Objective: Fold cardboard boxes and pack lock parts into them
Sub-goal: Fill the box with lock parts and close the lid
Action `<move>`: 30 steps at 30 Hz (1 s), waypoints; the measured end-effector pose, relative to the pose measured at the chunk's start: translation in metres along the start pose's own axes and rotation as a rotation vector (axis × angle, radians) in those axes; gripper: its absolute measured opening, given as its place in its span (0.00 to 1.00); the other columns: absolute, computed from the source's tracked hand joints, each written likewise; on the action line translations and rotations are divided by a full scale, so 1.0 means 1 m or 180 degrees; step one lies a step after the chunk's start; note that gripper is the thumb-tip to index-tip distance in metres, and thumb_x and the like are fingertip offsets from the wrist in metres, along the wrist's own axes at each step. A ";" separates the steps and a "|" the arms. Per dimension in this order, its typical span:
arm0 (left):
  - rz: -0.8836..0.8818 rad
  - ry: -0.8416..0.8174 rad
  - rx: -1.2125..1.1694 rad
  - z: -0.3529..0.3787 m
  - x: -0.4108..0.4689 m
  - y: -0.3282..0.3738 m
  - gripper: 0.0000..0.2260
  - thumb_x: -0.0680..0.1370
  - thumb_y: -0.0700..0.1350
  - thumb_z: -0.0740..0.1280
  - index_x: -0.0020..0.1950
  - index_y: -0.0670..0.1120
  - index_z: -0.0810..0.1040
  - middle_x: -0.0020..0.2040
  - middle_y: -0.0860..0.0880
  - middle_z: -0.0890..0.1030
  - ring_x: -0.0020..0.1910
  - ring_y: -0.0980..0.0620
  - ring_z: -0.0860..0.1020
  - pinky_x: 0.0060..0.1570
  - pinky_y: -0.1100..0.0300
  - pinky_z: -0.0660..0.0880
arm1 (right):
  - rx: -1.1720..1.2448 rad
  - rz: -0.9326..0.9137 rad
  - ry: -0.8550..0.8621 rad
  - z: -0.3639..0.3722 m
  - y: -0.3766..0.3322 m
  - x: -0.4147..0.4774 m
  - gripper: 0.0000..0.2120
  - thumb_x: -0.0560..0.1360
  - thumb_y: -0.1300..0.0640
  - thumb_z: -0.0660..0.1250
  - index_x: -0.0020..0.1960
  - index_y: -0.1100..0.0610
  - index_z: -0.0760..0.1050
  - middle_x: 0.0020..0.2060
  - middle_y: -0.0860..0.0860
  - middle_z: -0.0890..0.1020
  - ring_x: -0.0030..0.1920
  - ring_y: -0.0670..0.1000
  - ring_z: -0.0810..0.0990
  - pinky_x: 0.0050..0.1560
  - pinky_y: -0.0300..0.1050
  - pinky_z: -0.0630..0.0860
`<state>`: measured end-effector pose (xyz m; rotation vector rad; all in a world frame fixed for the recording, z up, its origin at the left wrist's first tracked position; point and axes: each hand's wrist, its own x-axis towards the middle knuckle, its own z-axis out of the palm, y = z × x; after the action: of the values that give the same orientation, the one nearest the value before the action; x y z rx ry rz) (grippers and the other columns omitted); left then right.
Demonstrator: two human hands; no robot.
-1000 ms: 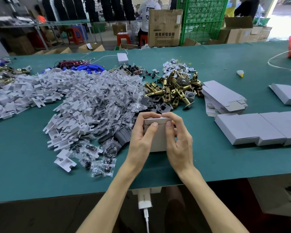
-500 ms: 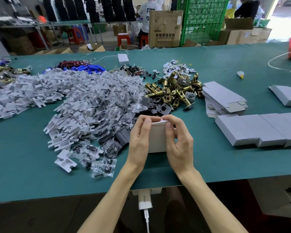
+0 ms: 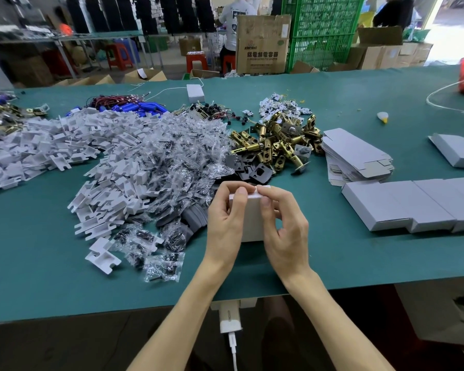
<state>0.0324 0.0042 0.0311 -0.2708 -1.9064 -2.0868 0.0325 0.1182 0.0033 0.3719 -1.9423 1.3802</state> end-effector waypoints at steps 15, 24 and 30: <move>-0.0158 -0.0109 0.0013 -0.002 0.003 -0.004 0.11 0.83 0.49 0.59 0.57 0.45 0.78 0.51 0.51 0.83 0.46 0.59 0.79 0.43 0.64 0.77 | -0.0331 -0.0186 -0.0171 -0.001 -0.001 -0.001 0.13 0.85 0.51 0.61 0.65 0.52 0.79 0.57 0.49 0.77 0.54 0.44 0.78 0.48 0.28 0.71; -0.0570 -0.0390 -0.0161 -0.021 -0.004 -0.014 0.20 0.80 0.58 0.62 0.62 0.44 0.79 0.51 0.52 0.84 0.49 0.56 0.81 0.48 0.61 0.79 | -0.0185 0.0105 -0.0248 -0.001 0.002 0.002 0.17 0.85 0.54 0.62 0.73 0.48 0.72 0.53 0.47 0.77 0.47 0.50 0.78 0.46 0.47 0.79; -0.0642 -0.0461 -0.0225 -0.030 -0.002 -0.020 0.16 0.81 0.50 0.69 0.66 0.45 0.78 0.59 0.47 0.85 0.58 0.51 0.82 0.56 0.58 0.80 | -0.0287 0.0151 -0.0327 0.004 0.000 0.001 0.27 0.83 0.56 0.65 0.80 0.53 0.60 0.70 0.50 0.70 0.65 0.42 0.73 0.59 0.33 0.75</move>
<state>0.0295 -0.0242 0.0088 -0.2614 -2.0192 -2.3264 0.0304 0.1144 0.0032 0.3622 -2.1017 1.3210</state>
